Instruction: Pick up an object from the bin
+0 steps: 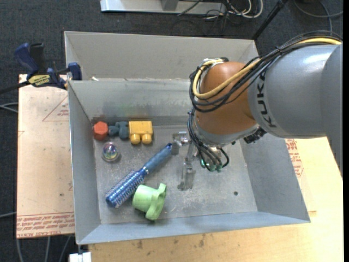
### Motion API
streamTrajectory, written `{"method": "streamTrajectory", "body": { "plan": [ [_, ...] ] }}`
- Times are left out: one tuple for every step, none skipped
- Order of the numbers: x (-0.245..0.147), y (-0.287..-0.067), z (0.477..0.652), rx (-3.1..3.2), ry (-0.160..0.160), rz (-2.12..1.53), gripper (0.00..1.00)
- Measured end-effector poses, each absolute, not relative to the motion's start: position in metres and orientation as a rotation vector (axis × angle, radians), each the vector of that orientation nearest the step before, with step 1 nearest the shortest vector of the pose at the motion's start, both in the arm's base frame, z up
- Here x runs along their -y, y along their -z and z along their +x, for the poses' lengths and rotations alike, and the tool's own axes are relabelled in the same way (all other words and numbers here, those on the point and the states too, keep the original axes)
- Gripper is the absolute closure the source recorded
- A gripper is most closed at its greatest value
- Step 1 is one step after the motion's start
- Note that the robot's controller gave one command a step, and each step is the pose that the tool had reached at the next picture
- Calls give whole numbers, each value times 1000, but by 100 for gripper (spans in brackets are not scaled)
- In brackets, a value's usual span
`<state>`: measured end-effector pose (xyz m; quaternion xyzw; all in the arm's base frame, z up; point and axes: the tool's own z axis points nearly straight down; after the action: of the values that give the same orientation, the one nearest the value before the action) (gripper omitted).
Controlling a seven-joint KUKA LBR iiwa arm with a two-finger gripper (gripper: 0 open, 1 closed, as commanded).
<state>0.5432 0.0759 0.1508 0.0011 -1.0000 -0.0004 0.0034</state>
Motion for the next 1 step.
{"method": "streamTrajectory", "body": {
  "plan": [
    [-114, -68, 594, 3108, 3, 433, 0]
  ]
}}
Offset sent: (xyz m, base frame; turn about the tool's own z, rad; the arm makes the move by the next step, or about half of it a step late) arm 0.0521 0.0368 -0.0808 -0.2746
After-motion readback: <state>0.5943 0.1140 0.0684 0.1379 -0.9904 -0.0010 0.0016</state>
